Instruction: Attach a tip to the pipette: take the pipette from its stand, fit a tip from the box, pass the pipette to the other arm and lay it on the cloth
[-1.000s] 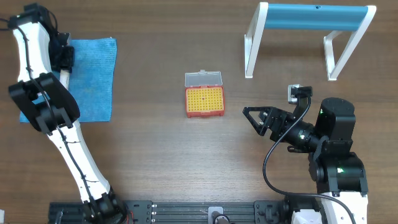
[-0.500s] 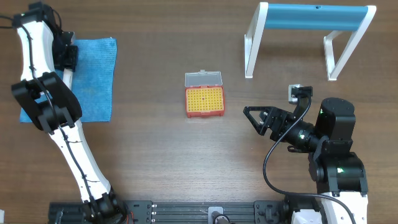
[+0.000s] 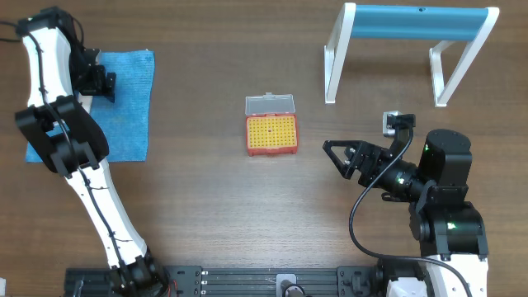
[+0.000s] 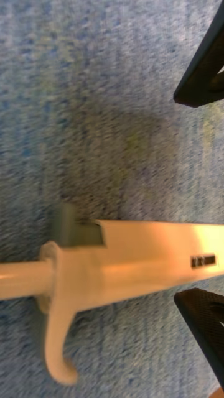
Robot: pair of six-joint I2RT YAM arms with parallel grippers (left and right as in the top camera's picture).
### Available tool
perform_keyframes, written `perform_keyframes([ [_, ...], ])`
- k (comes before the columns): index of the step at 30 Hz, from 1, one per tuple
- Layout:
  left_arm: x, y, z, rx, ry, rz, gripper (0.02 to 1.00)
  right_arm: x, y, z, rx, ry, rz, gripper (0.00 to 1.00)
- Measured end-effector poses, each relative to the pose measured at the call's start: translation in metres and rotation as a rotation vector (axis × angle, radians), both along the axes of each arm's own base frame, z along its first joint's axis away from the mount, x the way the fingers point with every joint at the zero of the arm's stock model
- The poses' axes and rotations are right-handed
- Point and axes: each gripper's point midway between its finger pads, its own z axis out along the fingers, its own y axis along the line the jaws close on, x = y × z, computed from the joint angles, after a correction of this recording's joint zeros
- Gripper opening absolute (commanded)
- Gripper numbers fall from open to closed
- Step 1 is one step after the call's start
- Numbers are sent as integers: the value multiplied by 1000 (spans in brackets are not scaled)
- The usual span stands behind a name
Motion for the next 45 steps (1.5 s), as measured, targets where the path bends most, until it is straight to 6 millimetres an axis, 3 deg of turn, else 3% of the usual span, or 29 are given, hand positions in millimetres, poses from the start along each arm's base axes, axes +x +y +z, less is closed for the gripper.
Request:
perform_keyframes([
  [3, 3, -2, 13, 9, -24, -2, 947, 3, -2, 1, -21, -24, -8, 855],
  [5, 6, -4, 33, 19, -66, -5, 947, 7, -5, 1, -48, -51, -17, 855],
  [9, 3, -14, 97, 11, -173, 0, 950, 16, -14, 1, -115, -105, -53, 855],
  [12, -13, -27, 158, 12, -263, 3, 950, 21, -23, -2, -180, -134, -89, 855],
  [15, -36, -38, 222, 36, -375, 25, 950, 24, -36, 1, -275, -199, -131, 855],
  [19, -73, -61, 276, 19, -464, 55, 950, 21, -50, 14, -399, -320, -172, 855],
  [23, -109, -91, 345, -12, -677, 79, 947, 9, -58, 34, -490, -454, -193, 858],
  [27, -151, -128, 394, -40, -843, 63, 947, -16, -60, 38, -533, -496, -191, 855],
  [30, -194, -160, 424, -66, -963, 23, 947, -37, -61, 32, -556, -489, -182, 855],
  [33, -237, -180, 435, -79, -1042, -3, 950, -57, -61, 24, -576, -481, -170, 858],
  [36, -276, -193, 424, -90, -1064, -3, 950, -73, -61, 22, -595, -513, -166, 860],
  [38, -300, -199, 400, -104, -1037, 12, 950, -82, -61, 17, -603, -529, -167, 855],
  [43, -335, -211, 345, -134, -976, 23, 950, -97, -67, 4, -632, -515, -191, 855],
  [45, -343, -215, 340, -145, -989, 16, 947, -97, -71, 4, -639, -514, -215, 855],
])
